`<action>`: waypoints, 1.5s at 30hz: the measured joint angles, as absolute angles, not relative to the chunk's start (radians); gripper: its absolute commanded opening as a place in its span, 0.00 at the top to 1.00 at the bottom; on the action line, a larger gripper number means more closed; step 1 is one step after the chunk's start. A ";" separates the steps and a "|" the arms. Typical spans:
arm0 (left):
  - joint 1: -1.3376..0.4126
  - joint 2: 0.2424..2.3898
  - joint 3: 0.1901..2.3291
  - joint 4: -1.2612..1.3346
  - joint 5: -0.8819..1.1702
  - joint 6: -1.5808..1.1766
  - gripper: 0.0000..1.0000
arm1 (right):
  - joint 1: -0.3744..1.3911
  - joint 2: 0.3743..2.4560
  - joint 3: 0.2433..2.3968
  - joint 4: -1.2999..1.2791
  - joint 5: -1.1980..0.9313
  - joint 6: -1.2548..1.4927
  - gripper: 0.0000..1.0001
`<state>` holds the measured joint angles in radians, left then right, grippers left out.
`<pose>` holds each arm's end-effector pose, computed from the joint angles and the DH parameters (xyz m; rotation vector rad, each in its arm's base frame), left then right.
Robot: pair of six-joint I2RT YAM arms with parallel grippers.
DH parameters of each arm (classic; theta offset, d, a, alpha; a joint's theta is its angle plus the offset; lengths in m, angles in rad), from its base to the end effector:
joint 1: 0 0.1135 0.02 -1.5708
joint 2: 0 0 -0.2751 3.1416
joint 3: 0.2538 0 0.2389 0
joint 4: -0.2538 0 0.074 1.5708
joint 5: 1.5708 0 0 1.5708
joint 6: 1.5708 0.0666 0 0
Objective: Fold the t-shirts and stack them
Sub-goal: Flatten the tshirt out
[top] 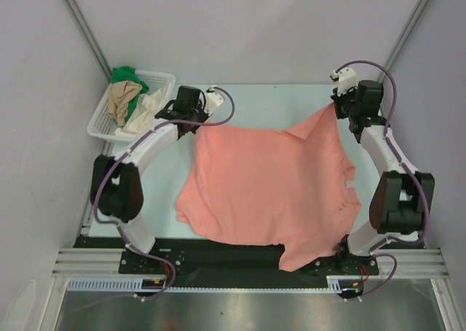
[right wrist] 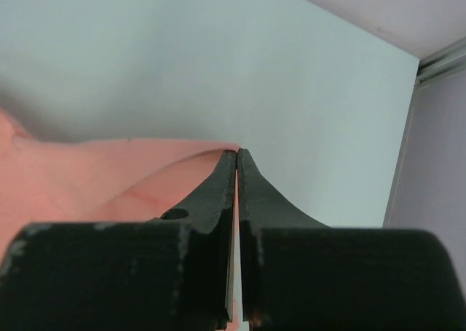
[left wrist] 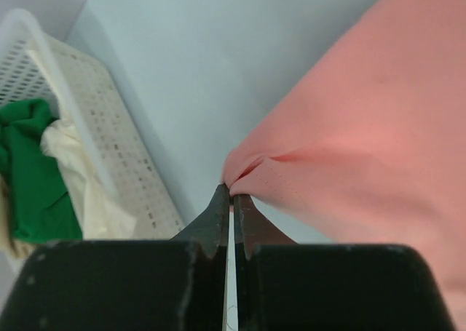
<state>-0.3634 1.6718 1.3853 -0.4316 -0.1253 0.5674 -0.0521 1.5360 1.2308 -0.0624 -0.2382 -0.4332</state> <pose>0.3694 -0.1316 0.2872 0.9710 2.0790 0.2492 0.3788 -0.0040 0.3263 -0.5191 1.8575 -0.0938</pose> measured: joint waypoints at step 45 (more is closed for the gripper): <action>-0.214 2.413 2.025 -0.285 -0.352 0.554 1.00 | -0.009 2.635 2.449 -0.094 -0.136 -0.370 1.00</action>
<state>-0.2142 2.4130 2.0254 -0.2852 -0.3523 0.5541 -0.0090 2.6354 2.4485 -0.0940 -0.1356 -0.3698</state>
